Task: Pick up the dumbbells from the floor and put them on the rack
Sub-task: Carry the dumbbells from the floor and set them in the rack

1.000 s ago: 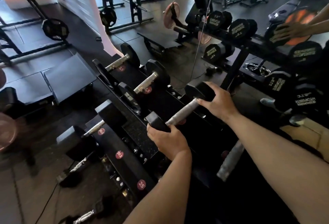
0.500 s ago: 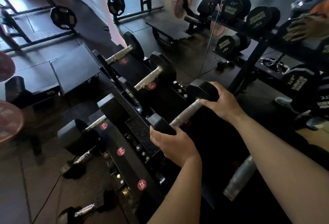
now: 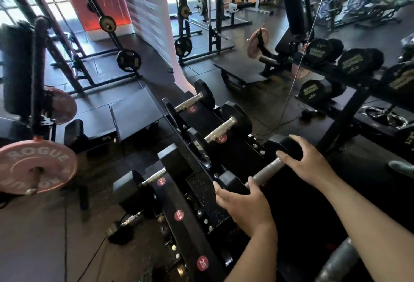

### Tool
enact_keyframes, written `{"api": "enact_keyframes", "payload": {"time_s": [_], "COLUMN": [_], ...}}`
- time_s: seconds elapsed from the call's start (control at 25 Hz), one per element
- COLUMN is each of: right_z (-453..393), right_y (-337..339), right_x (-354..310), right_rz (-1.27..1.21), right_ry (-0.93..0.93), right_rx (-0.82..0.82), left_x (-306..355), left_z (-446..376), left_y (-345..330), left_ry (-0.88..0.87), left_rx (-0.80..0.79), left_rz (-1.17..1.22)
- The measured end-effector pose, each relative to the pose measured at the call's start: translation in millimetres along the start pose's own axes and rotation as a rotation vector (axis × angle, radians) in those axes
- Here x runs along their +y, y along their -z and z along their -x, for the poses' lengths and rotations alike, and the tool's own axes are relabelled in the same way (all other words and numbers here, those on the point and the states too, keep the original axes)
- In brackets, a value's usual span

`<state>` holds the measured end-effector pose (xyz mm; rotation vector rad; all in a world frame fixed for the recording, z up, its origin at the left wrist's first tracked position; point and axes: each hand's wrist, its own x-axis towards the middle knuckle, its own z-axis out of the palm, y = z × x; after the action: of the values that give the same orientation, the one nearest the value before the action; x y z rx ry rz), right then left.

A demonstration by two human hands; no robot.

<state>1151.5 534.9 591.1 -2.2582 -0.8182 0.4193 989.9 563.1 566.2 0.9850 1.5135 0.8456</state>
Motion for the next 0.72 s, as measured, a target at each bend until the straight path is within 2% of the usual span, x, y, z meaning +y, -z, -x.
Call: {"api": "enact_keyframes", "payload": {"time_s": [0.16,0.28,0.48,0.72], "right_z": [15,31,59,37], "right_y": [-3,-2,13,8], "right_x": [-22,-42,-72,-122], "right_rz": [-0.037,-0.063,-0.097,-0.089], "right_ry": [0.107,0.159,0.232,0.247], "right_rx": [0.097,0.071,0.086,0.085], "left_x": [12,15,39,91], "left_z": [-22,-36,-41,-84], "left_y": [16,30,64,73], "left_ry": [-0.091,-0.194,-0.232,-0.321], "left_rx": [-0.011,0.017,0.023,0.029], "left_rz": [0.022,0.006,0.033,0.056]}}
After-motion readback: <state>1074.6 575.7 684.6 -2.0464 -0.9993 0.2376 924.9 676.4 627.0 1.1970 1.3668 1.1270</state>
